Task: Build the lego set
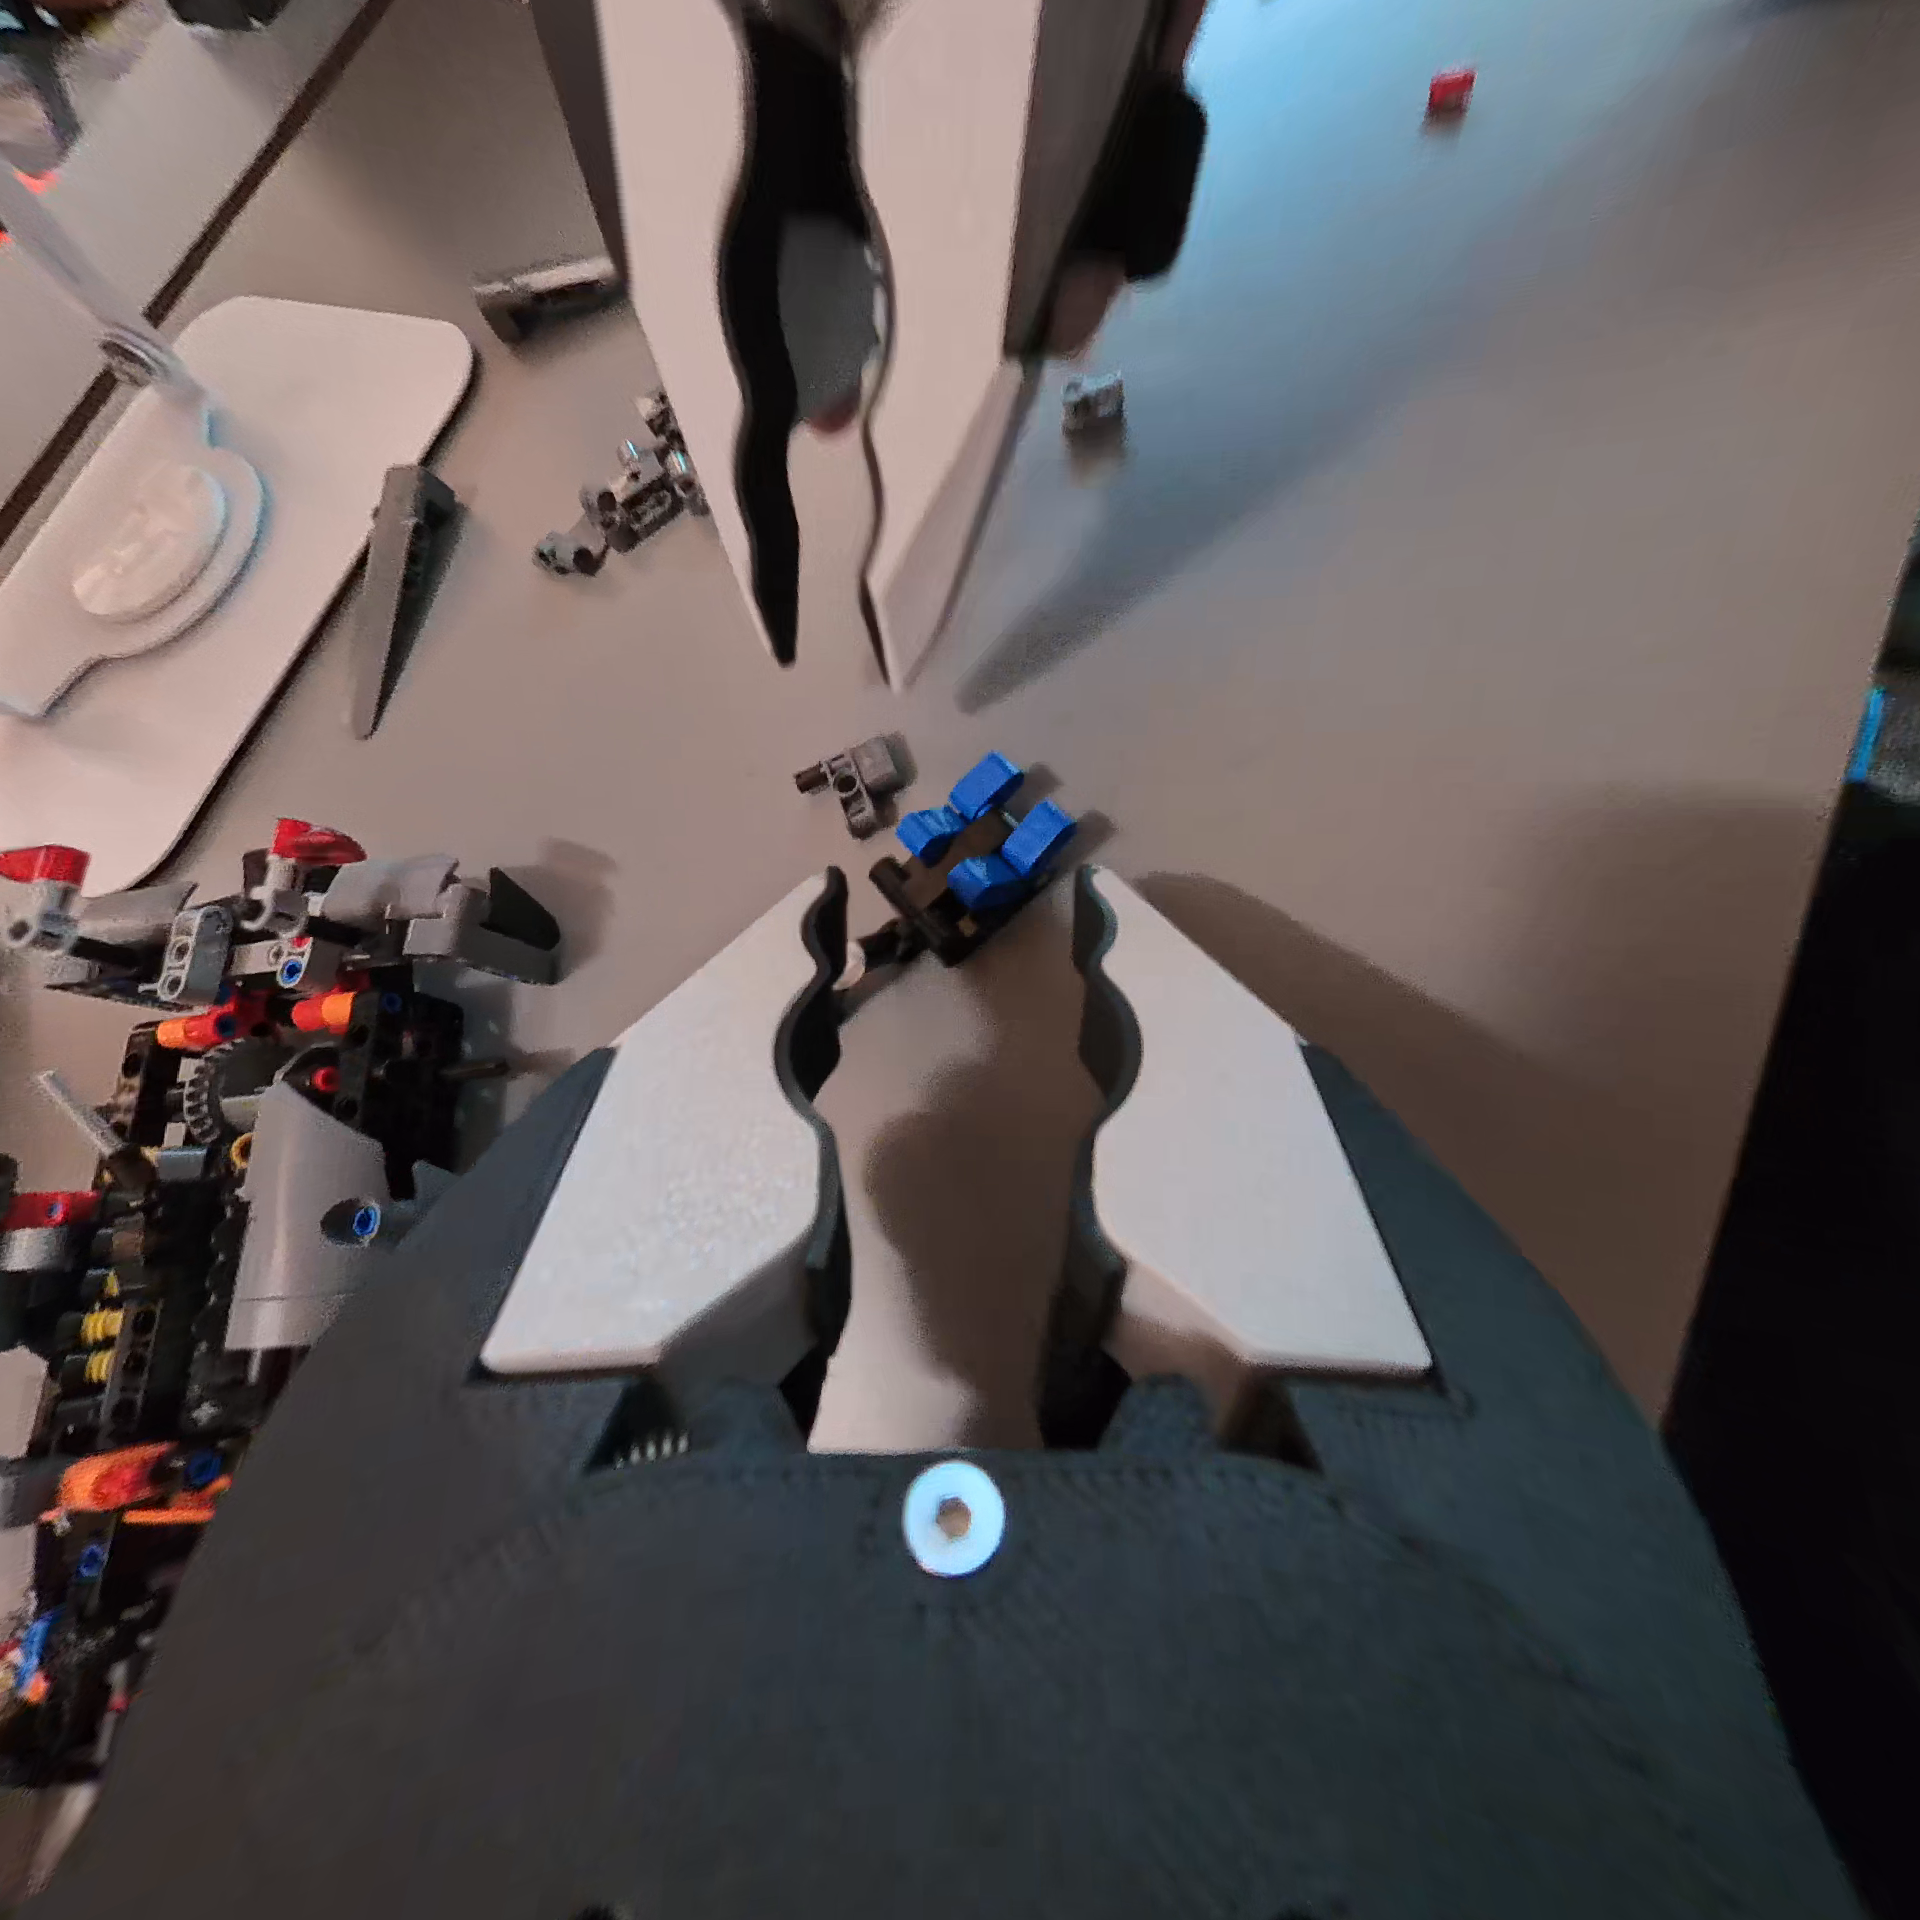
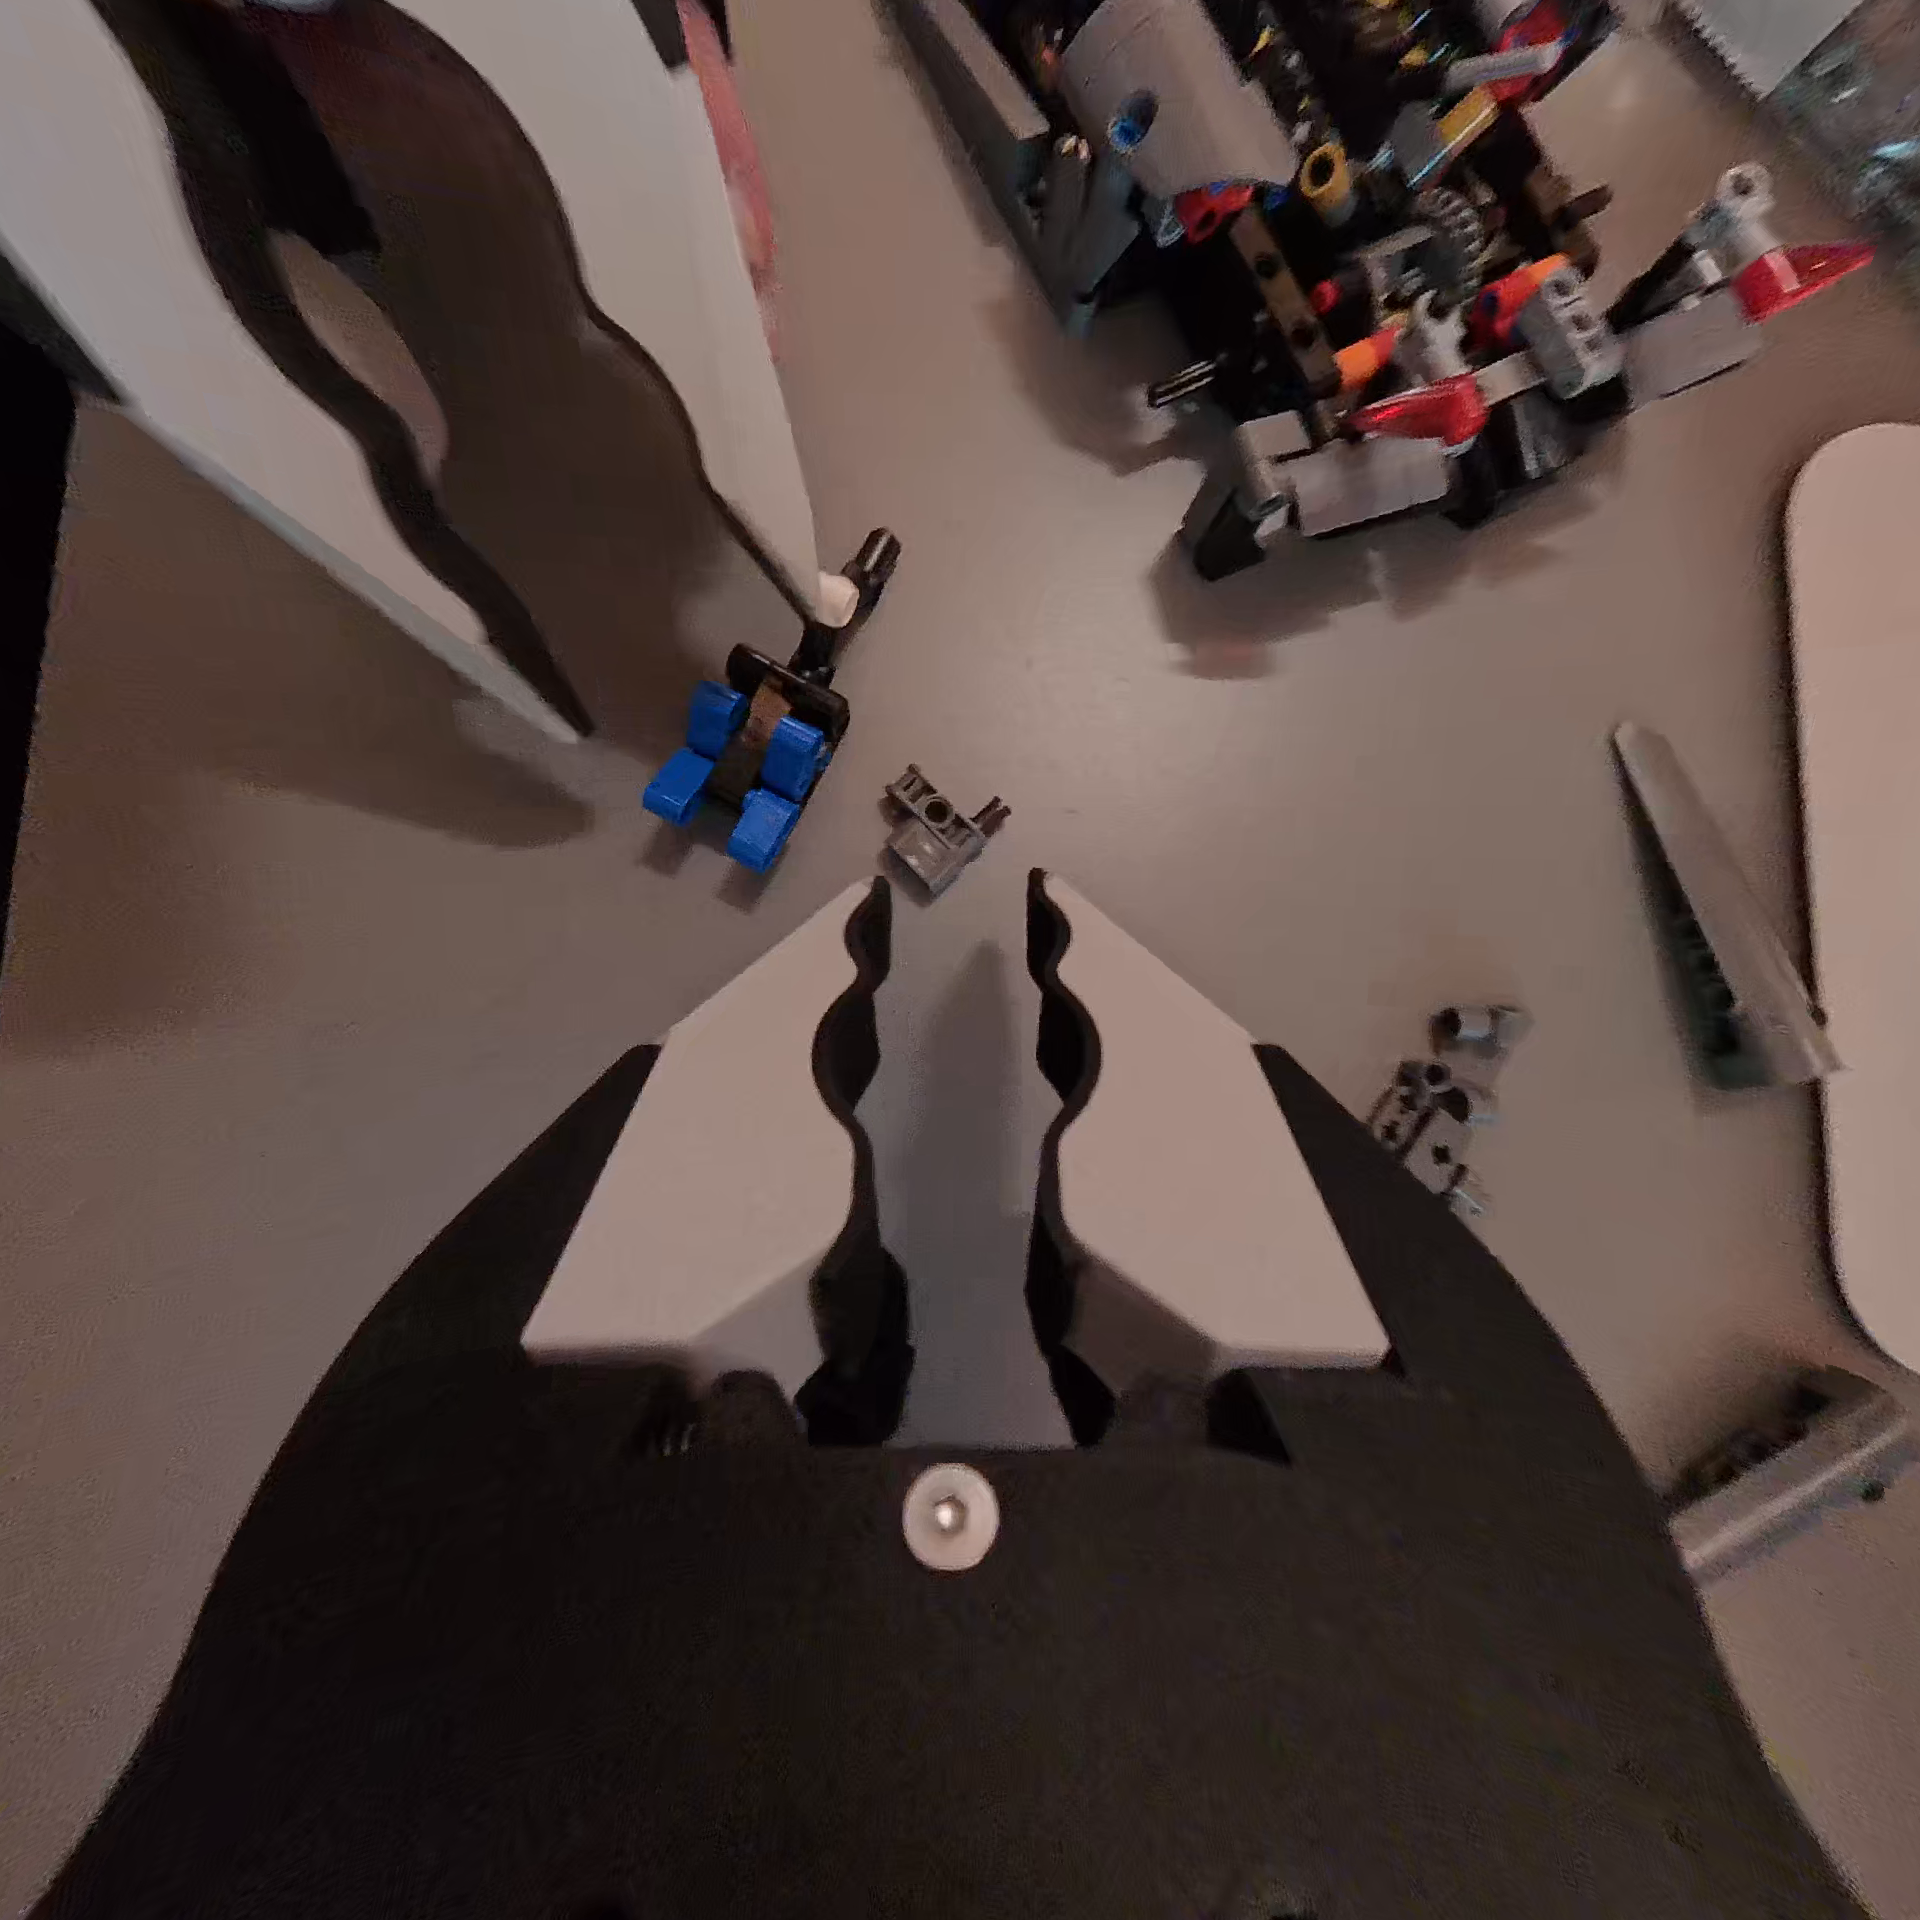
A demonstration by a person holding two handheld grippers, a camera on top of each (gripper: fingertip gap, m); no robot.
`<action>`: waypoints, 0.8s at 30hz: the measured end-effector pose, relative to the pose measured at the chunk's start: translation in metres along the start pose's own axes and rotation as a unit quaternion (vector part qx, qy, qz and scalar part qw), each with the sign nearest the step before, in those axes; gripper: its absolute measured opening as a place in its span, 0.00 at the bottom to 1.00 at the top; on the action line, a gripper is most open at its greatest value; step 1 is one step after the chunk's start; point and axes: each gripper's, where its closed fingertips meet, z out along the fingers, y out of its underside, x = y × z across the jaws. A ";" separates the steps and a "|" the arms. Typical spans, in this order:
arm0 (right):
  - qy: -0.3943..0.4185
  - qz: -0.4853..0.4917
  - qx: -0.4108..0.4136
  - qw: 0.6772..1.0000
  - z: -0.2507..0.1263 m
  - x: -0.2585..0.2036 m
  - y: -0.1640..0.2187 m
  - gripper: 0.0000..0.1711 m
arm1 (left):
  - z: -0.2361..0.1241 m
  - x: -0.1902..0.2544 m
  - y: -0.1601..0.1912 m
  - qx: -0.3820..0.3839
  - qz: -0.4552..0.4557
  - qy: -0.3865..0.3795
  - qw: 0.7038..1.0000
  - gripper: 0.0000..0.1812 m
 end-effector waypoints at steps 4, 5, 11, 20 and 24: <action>0.014 0.002 -0.042 0.999 0.013 -0.005 0.007 0.15 | 0.003 0.013 -0.009 0.000 -0.015 -0.020 1.000 0.27; 0.017 0.013 -0.040 0.999 0.014 -0.005 0.005 0.14 | 0.005 0.013 -0.008 -0.010 -0.013 -0.033 0.999 0.28; 0.020 0.056 -0.033 0.998 0.023 -0.007 0.001 0.10 | 0.017 0.014 -0.008 -0.017 0.003 -0.077 0.997 0.25; 0.002 0.005 -0.030 1.000 0.020 -0.013 0.003 0.08 | 0.024 0.025 -0.005 -0.029 0.108 -0.057 0.992 0.10; -0.013 -0.013 -0.036 0.999 0.017 -0.016 0.008 0.08 | 0.015 0.025 0.005 -0.048 0.128 -0.041 0.990 0.04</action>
